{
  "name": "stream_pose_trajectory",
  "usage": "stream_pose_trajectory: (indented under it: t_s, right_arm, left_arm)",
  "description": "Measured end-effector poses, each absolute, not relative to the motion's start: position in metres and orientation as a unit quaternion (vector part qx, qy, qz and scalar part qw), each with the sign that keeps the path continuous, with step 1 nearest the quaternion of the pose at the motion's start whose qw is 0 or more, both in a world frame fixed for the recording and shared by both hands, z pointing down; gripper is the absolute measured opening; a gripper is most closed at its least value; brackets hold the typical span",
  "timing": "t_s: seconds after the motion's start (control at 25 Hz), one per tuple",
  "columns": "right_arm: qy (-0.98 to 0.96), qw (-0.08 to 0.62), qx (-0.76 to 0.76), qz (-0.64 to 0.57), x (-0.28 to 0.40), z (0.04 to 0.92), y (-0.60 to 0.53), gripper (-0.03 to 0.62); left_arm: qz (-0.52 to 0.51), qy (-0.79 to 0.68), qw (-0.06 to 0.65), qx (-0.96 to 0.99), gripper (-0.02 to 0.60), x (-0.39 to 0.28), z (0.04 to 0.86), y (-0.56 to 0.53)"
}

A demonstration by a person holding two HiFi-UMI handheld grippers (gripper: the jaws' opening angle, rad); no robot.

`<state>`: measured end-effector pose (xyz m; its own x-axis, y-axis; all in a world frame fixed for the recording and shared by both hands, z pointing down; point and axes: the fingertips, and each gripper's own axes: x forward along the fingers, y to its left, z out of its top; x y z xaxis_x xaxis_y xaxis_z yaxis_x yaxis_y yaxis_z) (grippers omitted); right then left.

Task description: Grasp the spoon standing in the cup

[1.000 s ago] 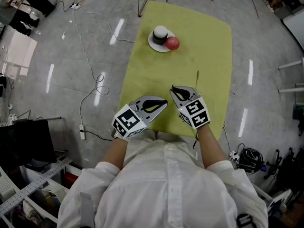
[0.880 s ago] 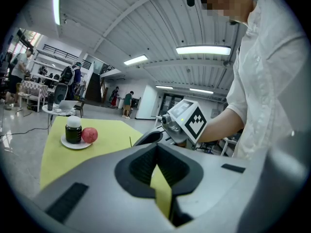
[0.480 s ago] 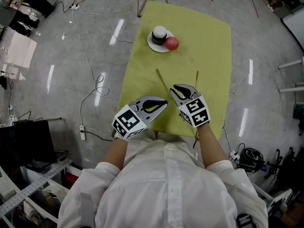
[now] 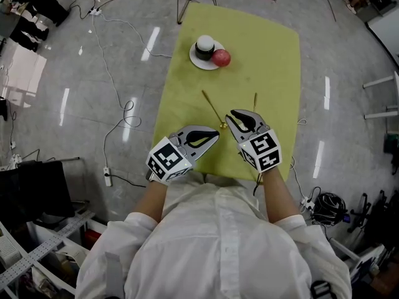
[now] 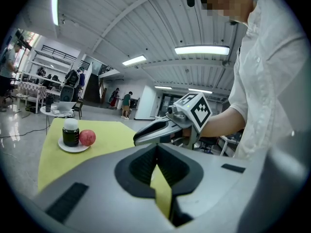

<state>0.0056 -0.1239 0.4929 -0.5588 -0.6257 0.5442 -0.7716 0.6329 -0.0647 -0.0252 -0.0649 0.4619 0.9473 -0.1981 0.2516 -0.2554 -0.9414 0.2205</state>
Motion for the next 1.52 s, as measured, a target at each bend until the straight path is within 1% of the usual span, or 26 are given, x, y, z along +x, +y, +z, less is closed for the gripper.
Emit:
stream_pose_trajectory:
  t_s: [0.48,0.92,1.52]
  right_arm:
    - [-0.872,0.216,0.418,0.131,0.016,0.465,-0.102,0.054]
    - [-0.878,0.201,0.412,0.134,0.026,0.46,-0.064,0.023]
    - [-0.893,0.179,0.395,0.123,0.044,0.454,-0.031,0.006]
  left_arm:
    - [0.112,-0.096,0.117,0.982,0.005,-0.011,0.459,-0.062]
    - [0.114,-0.076,0.11,0.984,0.005,0.004,0.457,-0.052]
    - [0.117,-0.053,0.096,0.987,0.005,0.033,0.453,-0.037]
